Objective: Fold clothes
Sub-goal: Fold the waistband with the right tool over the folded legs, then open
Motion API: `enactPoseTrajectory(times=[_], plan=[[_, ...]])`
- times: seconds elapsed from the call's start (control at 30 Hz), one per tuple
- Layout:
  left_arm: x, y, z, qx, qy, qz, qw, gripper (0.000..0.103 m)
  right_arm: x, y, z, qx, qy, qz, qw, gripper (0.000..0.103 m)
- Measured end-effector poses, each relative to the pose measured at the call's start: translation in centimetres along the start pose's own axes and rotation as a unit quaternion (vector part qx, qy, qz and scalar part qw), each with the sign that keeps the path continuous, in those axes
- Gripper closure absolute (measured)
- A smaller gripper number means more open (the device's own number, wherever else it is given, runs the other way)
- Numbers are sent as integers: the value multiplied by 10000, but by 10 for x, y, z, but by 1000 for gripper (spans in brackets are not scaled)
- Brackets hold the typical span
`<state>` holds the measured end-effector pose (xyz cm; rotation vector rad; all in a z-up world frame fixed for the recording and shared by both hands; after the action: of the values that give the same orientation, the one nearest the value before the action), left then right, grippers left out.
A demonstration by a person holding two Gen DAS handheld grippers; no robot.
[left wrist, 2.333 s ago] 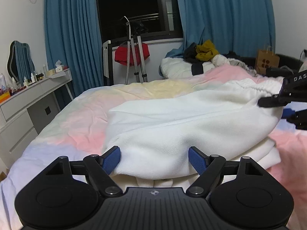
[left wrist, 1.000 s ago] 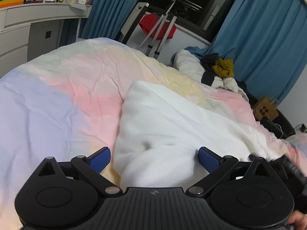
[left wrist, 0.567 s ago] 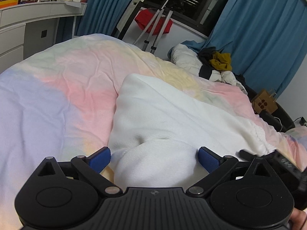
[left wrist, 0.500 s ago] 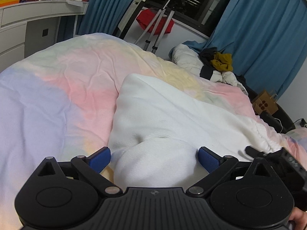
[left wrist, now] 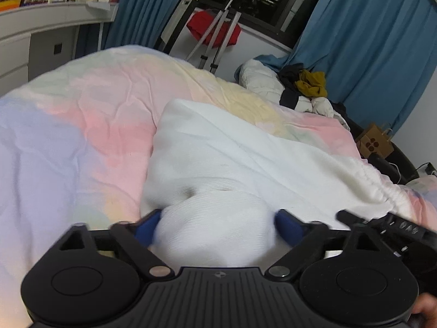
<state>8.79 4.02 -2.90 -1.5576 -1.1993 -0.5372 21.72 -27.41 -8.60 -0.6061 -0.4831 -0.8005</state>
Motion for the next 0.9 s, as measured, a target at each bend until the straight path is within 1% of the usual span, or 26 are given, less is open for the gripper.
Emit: enactPoseTrajectory(times=[0.07, 0.1, 0.13, 0.17, 0.27, 0.3, 0.33, 0.4, 0.5, 0.6, 0.77, 0.9], plan=[[1, -3, -2, -47, 87, -85, 9999, 45, 6, -3, 10, 89, -117, -90, 9999, 61], [2, -6, -3, -82, 94, -162, 9998, 49, 8, -5, 15, 138, -165, -128, 9997, 62], [4, -10, -5, -112, 100, -242, 9996, 57, 11, -6, 20, 189, -207, -160, 9995, 62], [6, -14, -8, -136, 113, -322, 9993, 62, 14, -9, 24, 238, -248, -192, 9992, 63], [12, -30, -23, -186, 271, -564, 9979, 68, 25, -17, 35, 384, -313, -299, 9983, 63], [14, -36, -29, -205, 313, -645, 9972, 68, 30, -21, 37, 441, -300, -339, 9980, 64], [18, -43, -35, -231, 323, -729, 9965, 69, 35, -24, 38, 534, -257, -373, 9975, 66], [27, -58, -47, -282, 326, -903, 9950, 70, 45, -37, 45, 723, -280, -505, 9957, 66], [42, -73, -75, -384, 358, -1151, 9920, 70, 60, -62, 60, 943, -577, -757, 9910, 66], [54, -69, -123, -675, 544, -1331, 9873, 70, 79, -88, 64, 1162, -621, -1068, 9855, 66], [74, -61, -204, -1157, 851, -1626, 9762, 70, 123, -127, 50, 1429, -426, -1746, 9733, 66], [89, -55, -269, -1540, 1094, -1857, 9643, 70, 166, -155, 30, 1381, -280, -2437, 9596, 66]])
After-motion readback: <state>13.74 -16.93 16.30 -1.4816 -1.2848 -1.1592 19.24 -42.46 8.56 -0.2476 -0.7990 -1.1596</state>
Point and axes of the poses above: each gripper's, at about its wrist camera, not at the fingertips, and y roughly the way its jaws point, z to its left, x to its top, the point moved 1 cm from there along y, roughly the way its jaws point, and after that the axes turned 10 degrees about -z, right-handed, at the moved point
